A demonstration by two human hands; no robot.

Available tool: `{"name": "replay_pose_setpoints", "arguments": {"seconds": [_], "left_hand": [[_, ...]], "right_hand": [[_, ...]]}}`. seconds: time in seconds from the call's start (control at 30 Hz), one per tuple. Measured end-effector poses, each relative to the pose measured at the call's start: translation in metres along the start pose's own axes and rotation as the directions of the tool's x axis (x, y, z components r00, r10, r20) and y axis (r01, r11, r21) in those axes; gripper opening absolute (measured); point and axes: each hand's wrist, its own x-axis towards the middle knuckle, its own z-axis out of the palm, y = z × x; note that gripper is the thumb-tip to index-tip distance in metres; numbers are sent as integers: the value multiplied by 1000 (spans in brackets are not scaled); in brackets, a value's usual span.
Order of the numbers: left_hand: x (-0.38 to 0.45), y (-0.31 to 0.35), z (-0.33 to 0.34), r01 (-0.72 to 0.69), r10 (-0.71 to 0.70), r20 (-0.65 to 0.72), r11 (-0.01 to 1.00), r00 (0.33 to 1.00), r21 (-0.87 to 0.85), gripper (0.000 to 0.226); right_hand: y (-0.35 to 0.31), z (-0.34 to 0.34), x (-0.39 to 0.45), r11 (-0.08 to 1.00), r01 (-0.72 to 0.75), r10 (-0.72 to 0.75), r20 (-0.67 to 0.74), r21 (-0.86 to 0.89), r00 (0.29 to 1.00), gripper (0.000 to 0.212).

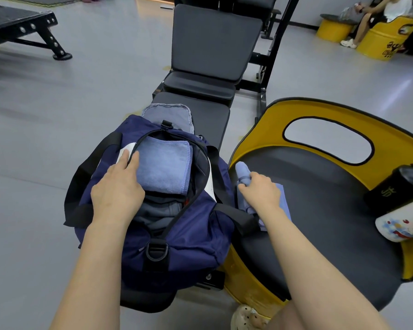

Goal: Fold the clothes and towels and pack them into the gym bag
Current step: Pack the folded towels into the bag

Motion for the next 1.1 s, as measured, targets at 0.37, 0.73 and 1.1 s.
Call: {"name": "replay_pose_setpoints", "arguments": {"seconds": [0.37, 0.73, 1.1], "left_hand": [[0, -3, 1, -21, 21, -8, 1000, 1000, -20, 66], [-1, -2, 0, -18, 17, -10, 1000, 1000, -21, 65], [3, -5, 2, 3, -3, -3, 999, 1000, -37, 67]], "right_hand": [[44, 12, -1, 818, -370, 291, 237, 441, 927, 15], [50, 15, 1, 770, -514, 358, 412, 377, 838, 65], [52, 9, 3, 728, -482, 296, 411, 487, 862, 28]]}}
